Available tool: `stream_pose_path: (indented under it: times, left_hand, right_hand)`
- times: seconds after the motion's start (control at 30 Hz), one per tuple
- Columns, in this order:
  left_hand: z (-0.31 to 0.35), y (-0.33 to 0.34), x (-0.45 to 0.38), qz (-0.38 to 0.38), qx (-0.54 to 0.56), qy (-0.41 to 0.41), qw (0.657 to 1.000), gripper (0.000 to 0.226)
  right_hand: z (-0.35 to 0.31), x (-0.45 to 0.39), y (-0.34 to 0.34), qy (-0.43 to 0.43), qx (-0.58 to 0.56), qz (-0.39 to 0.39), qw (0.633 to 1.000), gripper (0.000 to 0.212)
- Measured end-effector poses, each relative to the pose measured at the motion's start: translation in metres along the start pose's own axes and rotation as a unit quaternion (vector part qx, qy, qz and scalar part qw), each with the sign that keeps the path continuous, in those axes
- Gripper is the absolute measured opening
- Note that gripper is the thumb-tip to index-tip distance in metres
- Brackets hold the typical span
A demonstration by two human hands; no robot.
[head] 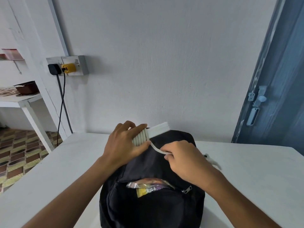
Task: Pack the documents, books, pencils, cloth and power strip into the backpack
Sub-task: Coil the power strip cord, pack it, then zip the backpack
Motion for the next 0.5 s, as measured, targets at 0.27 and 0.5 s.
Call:
stream_pose_path:
  times: [0.27, 0.5]
  left_hand:
    - [0.017, 0.002, 0.005, -0.232, 0.152, 0.133, 0.952, 0.052]
    - [0.026, -0.008, 0.009, -0.214, 0.498, -0.035, 0.840, 0.053]
  right_hand:
    - [0.005, -0.022, -0.035, -0.133, -0.089, 0.058, 0.985, 0.012]
    - [0.034, -0.040, -0.041, 0.001, -0.390, -0.041, 0.920, 0.011]
Point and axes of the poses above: each hand's wrist, its own x-axis away from the middle knuckle, its own y-axis out of the palm, z = x × y, the point moved 3 cm from there along -x, towards the middle knuckle, and after that the axes turned 6 degrees about z, right-handed, at the moved point
